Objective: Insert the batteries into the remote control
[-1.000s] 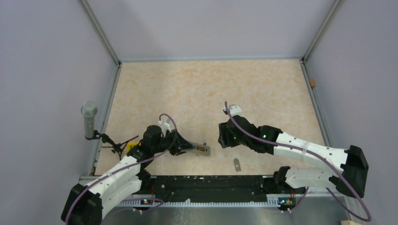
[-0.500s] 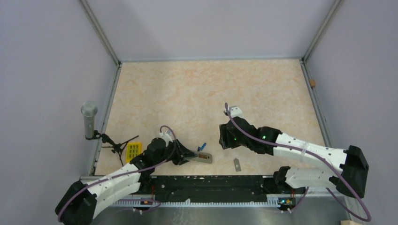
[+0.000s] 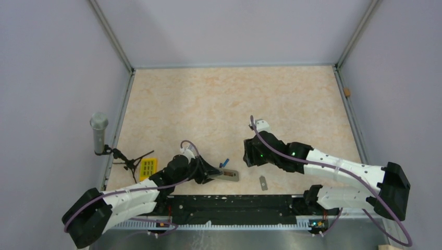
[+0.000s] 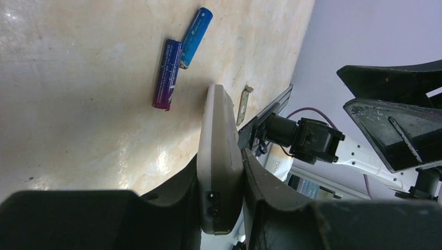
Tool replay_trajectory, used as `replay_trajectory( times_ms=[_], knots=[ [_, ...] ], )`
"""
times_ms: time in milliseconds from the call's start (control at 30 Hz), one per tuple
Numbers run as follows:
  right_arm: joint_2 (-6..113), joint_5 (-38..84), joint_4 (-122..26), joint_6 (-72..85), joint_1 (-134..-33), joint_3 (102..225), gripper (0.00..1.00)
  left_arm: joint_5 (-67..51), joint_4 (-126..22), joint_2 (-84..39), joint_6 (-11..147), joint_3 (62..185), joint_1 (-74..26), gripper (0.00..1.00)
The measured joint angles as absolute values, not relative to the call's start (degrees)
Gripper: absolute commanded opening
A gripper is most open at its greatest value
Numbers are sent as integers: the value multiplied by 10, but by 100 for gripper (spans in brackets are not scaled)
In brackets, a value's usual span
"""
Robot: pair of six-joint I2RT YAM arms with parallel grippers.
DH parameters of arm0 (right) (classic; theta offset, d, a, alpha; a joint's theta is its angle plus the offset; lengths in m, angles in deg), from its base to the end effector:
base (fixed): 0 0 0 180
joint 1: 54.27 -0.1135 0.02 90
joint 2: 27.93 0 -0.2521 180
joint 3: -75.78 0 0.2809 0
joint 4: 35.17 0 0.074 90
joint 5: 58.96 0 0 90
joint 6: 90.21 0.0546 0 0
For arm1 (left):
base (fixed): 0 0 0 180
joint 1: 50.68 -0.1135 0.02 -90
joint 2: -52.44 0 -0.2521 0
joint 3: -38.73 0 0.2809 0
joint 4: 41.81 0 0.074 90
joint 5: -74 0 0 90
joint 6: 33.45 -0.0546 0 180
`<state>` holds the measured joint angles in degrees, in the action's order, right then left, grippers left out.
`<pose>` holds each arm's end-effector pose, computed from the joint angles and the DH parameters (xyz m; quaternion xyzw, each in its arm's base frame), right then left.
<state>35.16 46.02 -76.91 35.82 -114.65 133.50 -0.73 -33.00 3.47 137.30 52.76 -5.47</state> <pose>0.1466 0.2293 0.2192 -0.1480 0.9121 0.1894 0.3320 0.1296 -0.1510 0.0870 -0.1898 0.8224 -0.5183 0.1377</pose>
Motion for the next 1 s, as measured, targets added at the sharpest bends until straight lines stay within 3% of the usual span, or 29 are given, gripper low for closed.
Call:
replay_trajectory(
  times_ms=[200, 833, 933, 1000],
  knots=[
    [352, 458, -764, 358, -1146, 1335, 53, -11, -354, 41, 1374, 522, -44, 55],
    [405, 434, -748, 342, -1146, 1337, 54, -8, -523, 79, 1326, 566, -40, 81],
    [427, 431, -739, 340, -1146, 1346, 54, -3, -566, 75, 1310, 590, -41, 96],
    [441, 429, -732, 339, -1146, 1352, 55, -6, -602, 77, 1293, 608, -40, 99]
  ],
)
